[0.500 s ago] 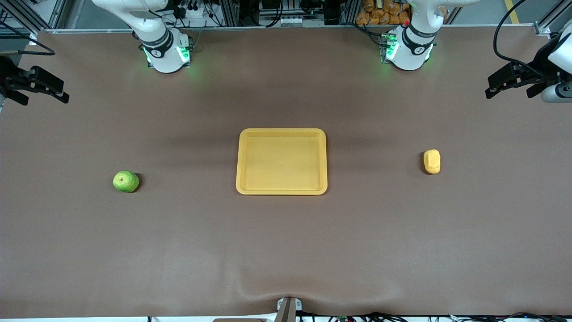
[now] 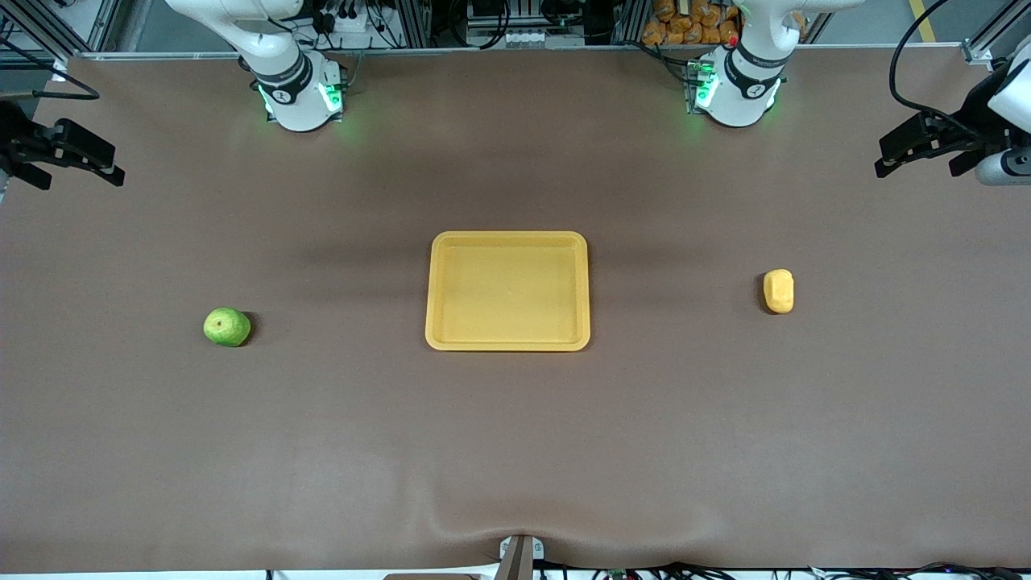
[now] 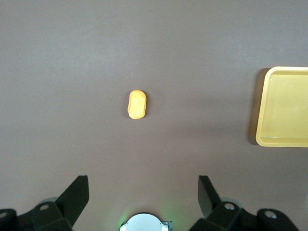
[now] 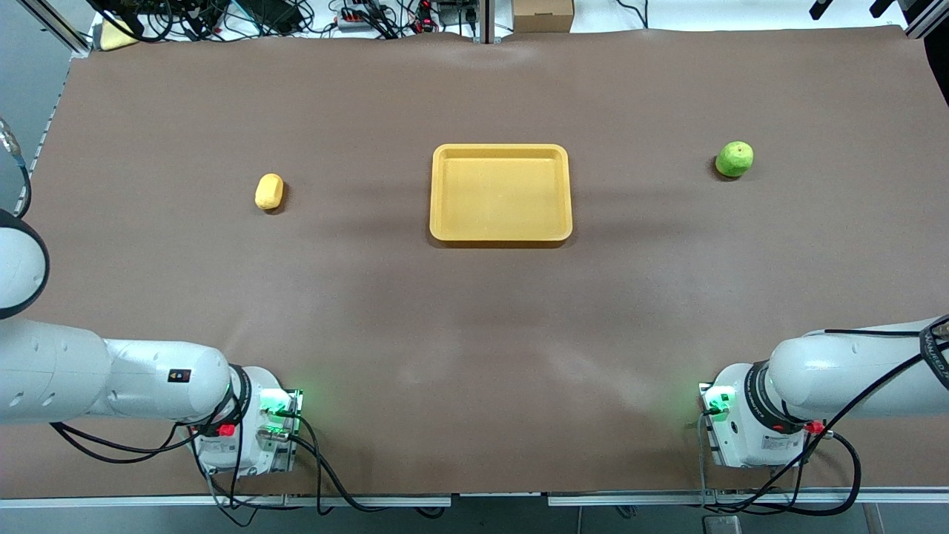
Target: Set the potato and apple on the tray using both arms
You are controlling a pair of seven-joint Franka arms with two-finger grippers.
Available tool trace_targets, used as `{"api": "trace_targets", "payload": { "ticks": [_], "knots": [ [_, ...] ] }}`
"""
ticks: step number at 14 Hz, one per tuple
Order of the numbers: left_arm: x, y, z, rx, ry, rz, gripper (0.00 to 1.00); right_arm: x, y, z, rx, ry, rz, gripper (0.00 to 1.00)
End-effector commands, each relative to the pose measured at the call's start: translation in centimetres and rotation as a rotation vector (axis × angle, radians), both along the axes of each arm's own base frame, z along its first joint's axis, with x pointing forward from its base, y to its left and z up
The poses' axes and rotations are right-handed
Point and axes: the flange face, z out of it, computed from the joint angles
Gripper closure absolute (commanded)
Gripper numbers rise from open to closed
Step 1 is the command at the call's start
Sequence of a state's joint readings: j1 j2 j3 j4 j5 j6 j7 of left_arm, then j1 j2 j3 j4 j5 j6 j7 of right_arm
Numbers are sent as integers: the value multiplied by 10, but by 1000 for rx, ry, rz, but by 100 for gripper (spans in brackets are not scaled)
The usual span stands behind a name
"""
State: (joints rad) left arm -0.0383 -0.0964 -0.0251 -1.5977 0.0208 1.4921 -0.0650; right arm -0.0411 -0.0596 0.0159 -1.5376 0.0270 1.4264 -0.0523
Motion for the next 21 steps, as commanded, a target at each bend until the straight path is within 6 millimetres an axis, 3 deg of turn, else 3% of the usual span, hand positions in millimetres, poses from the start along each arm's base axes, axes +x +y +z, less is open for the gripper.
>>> {"api": "trace_targets", "payload": {
  "ticks": [1,5,7,11,16,21],
  "knots": [
    [-2,4,8,-9,-1,3,0,-6,-4,1,-3,-4,2,0],
    [4,8,6,-8,2,10,0,0,-7,0,0,-3,-6,0],
    [7,14,-4,-7,25,14,0,14,-10,-13,4,22,-10,0],
    [10,32,-32,-7,81,34,0,18,-11,-16,-1,25,-7,0],
    [20,34,-88,20,83,31,0,24,-18,-28,0,48,-20,0],
    [25,34,-157,29,31,18,0,40,-30,-57,5,92,-38,0]
  ]
}}
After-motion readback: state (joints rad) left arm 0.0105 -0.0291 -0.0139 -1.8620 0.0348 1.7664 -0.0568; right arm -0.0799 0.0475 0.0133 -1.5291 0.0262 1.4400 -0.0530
